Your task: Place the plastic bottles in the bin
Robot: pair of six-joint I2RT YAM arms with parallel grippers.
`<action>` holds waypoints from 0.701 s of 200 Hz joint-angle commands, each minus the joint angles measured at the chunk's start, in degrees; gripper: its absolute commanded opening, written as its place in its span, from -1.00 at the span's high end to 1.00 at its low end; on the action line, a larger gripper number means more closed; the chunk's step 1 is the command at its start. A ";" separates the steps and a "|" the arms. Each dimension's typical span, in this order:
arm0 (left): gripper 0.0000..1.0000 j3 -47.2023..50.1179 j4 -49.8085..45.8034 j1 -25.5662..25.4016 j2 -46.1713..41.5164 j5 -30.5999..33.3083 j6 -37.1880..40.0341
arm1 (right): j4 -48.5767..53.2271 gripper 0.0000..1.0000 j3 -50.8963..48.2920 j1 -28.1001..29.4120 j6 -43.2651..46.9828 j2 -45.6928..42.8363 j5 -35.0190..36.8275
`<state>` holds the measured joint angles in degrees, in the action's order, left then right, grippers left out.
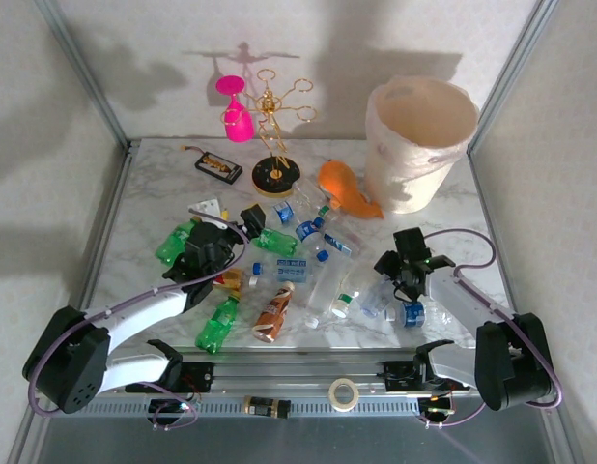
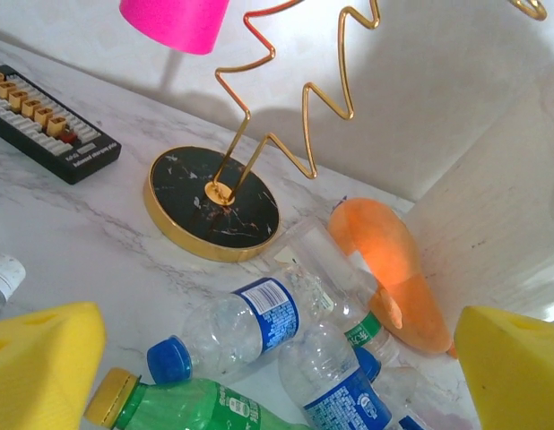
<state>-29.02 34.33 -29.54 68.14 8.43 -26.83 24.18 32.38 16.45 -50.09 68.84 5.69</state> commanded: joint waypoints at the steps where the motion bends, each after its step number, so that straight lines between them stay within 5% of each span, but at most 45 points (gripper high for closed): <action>1: -0.99 0.19 -1.17 -0.34 -1.73 1.80 1.00 | -4.88 -0.61 -1.99 0.43 -2.69 0.97 -0.60; 98: -0.99 0.23 -1.90 -0.34 -3.28 2.89 0.43 | -7.92 0.04 -1.55 0.43 -1.38 2.91 -0.96; 140: -0.99 0.24 -0.68 -0.41 -2.81 3.29 0.79 | -0.65 0.08 2.79 0.43 1.69 -2.14 2.31</action>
<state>-29.02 32.91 -29.54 65.91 10.37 -26.81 18.70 31.20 16.45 -50.92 70.61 5.06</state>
